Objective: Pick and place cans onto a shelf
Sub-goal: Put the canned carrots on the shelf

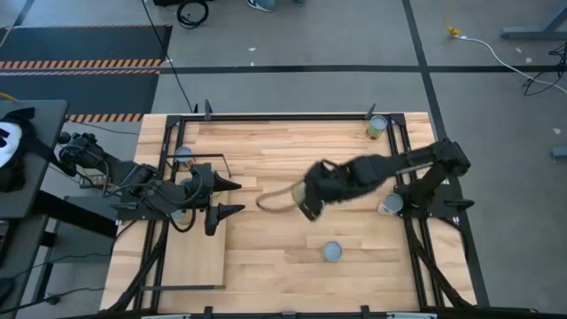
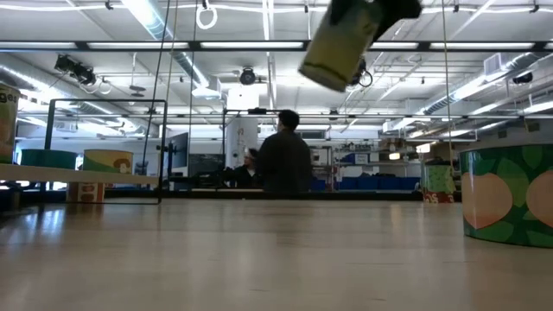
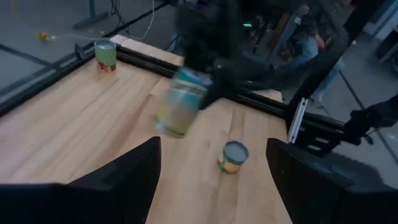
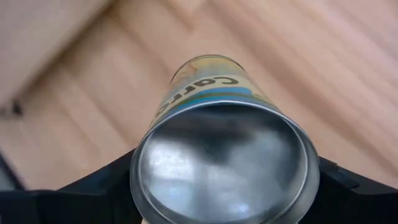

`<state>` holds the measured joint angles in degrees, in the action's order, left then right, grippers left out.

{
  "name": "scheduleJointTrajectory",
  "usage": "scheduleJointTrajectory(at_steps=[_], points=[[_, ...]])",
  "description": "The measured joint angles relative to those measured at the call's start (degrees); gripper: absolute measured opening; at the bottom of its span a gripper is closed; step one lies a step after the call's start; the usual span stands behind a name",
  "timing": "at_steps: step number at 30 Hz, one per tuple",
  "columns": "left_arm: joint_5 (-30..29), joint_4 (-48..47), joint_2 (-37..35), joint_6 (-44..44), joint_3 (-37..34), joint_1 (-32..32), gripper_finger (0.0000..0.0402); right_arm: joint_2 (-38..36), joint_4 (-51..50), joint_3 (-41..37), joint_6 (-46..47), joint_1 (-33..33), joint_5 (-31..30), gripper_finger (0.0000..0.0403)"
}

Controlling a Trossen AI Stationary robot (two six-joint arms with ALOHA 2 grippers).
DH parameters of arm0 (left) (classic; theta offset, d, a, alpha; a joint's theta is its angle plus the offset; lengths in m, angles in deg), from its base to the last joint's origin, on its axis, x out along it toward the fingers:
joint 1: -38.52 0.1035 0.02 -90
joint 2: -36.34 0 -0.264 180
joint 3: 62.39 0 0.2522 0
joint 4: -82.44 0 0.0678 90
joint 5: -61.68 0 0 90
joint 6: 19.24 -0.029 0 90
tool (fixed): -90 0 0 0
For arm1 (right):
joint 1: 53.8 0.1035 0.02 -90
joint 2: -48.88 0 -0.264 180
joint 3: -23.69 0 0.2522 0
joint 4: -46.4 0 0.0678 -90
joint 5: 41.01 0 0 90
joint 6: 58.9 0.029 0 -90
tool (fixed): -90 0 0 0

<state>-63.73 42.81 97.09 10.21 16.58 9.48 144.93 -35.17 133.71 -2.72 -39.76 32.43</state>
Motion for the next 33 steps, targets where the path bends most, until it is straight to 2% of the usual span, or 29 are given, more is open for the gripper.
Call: scheduleJointTrajectory(at_steps=[6,9,13,16,19,22,28,33], points=[[-2.36,1.56,-0.58,-11.98,0.71,-0.01,0.0293,7.75,11.30,3.07,-8.68,-4.74,3.30,0.0309],[-4.48,-2.87,-0.61,-13.12,3.67,0.00,0.0293,14.25,9.13,10.08,-12.82,-4.99,4.83,0.0309],[-4.44,-11.91,-0.70,-16.81,8.61,-0.02,0.0293,21.20,3.34,20.34,-17.30,-5.14,5.62,0.0309],[-6.32,-18.93,-0.70,-18.14,12.02,-0.04,0.0293,25.48,-0.07,24.65,-19.74,-5.39,5.73,0.0309],[-9.20,-24.24,-1.01,-17.17,13.67,0.00,0.0293,28.54,0.12,25.52,-21.24,-5.65,6.44,0.0309],[-9.53,-26.86,-2.33,-15.29,14.29,0.00,0.0293,31.14,1.02,25.59,-21.96,-5.71,6.62,0.0309],[-5.26,-29.44,-5.06,-12.67,14.32,-0.82,0.0293,33.97,3.39,25.60,-22.18,-6.48,7.48,0.0309],[-4.72,-29.44,-6.50,-10.51,14.40,-3.06,0.0293,35.39,3.29,25.50,-23.68,-7.20,8.74,0.0310]])
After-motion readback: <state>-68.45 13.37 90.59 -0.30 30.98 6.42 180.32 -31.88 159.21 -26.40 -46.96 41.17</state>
